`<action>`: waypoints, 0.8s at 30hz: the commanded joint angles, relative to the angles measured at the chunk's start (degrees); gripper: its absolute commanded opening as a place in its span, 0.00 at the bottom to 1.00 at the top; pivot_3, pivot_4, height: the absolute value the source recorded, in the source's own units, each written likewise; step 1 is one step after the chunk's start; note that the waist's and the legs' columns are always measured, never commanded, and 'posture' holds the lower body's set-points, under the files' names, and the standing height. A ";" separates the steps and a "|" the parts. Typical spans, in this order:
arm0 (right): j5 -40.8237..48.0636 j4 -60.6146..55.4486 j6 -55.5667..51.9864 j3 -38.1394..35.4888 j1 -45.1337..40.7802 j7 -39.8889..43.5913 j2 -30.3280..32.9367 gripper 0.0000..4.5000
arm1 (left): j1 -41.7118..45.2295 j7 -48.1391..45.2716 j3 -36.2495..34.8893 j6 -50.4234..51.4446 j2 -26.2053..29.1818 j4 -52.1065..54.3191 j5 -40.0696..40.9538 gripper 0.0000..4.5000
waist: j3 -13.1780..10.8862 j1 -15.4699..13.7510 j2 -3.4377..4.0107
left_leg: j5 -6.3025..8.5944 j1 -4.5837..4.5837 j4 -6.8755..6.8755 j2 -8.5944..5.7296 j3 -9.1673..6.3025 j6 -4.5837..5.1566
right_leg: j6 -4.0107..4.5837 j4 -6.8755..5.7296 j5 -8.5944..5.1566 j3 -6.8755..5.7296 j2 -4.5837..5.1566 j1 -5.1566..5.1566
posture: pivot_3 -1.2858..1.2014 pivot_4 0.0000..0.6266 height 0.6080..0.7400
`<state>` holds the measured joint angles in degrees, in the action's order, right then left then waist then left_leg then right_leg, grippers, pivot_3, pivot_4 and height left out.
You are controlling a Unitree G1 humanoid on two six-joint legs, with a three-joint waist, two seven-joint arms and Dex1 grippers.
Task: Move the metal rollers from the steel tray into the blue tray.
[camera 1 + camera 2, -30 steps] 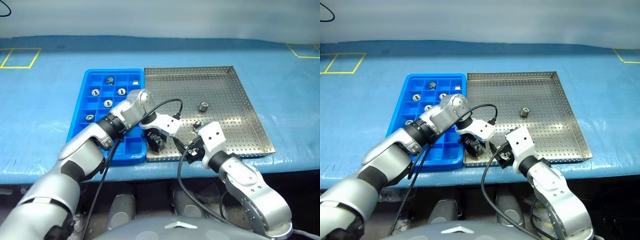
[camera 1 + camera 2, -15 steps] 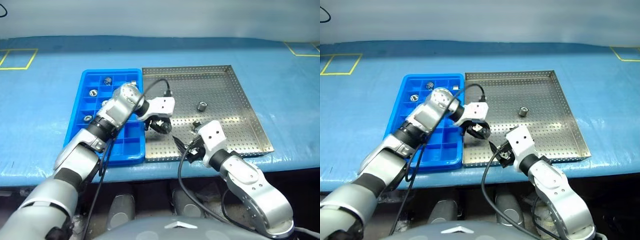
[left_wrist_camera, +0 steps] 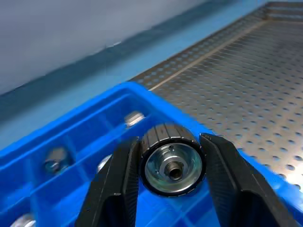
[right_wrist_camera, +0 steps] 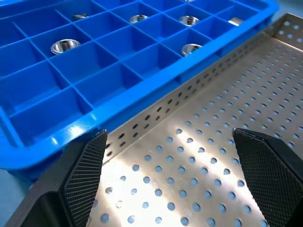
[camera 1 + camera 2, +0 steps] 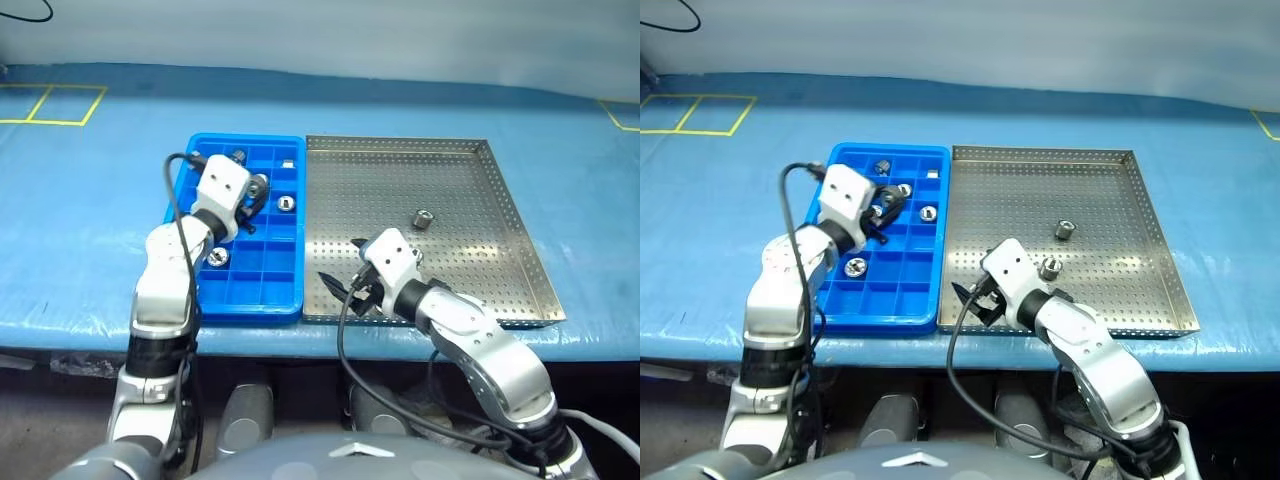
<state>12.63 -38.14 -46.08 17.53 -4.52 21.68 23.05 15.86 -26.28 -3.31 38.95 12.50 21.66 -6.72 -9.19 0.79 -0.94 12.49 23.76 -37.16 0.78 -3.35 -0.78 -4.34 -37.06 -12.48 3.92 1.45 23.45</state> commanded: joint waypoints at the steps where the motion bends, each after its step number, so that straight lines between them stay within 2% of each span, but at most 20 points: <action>1: 0.41 1.20 5.29 2.04 -2.84 3.34 -0.93 1.00 | -6.05 5.78 -2.21 4.15 -2.06 12.82 -0.81 0.39 | -0.01 -0.77 -0.02 | 0.00 0.01 0.01 0.00 -0.01 0.00 | 0.01 0.01 0.00 -0.01 0.00 -0.01 | 0.59 0.24 1.00; 8: -0.82 6.93 11.69 5.59 -5.99 7.08 -2.59 1.00 | -17.39 12.30 -2.56 13.78 -3.74 24.52 -1.98 0.39 | -0.02 -3.24 -0.07 | -0.03 -0.06 -0.02 -0.02 -0.03 -0.06 | 0.29 0.07 -0.15 -0.06 0.03 -0.14 | 0.62 0.24 1.00; 11: -1.35 8.89 13.29 6.87 -7.15 8.43 -3.10 1.00 | -20.85 14.23 -0.28 17.38 -4.58 28.15 -2.43 0.39 | -0.03 -4.01 -0.09 | -0.05 -0.06 -0.03 -0.02 -0.07 -0.08 | 0.34 0.05 -0.18 -0.10 0.02 -0.14 | 0.63 0.24 1.00; 16: -1.49 10.72 14.60 7.61 -8.19 10.14 -3.59 1.00 | -23.45 17.51 2.28 20.76 -6.74 30.23 -2.50 0.39 | -0.04 -5.33 -0.10 | -0.05 -0.05 -0.02 -0.01 -0.06 -0.09 | 0.38 0.06 -0.19 -0.11 0.02 -0.11 | 0.64 0.24 1.00; 24: -0.58 11.91 16.83 7.80 -8.55 14.05 -3.37 1.00 | -24.53 20.96 4.12 25.65 -6.67 32.71 -2.85 0.39 | -0.05 -6.17 -0.12 | -0.05 -0.03 0.05 0.01 -0.05 -0.09 | 0.44 0.08 -0.22 -0.14 0.02 -0.04 | 0.65 0.24 1.00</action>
<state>11.54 -25.16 -30.77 25.60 -12.33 34.94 19.86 -8.53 -6.21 0.61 63.75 5.74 51.27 -8.90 -9.24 -5.38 -1.06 12.44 23.73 -37.11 0.79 -3.41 -0.88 -3.90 -36.98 -12.71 3.78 1.47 23.41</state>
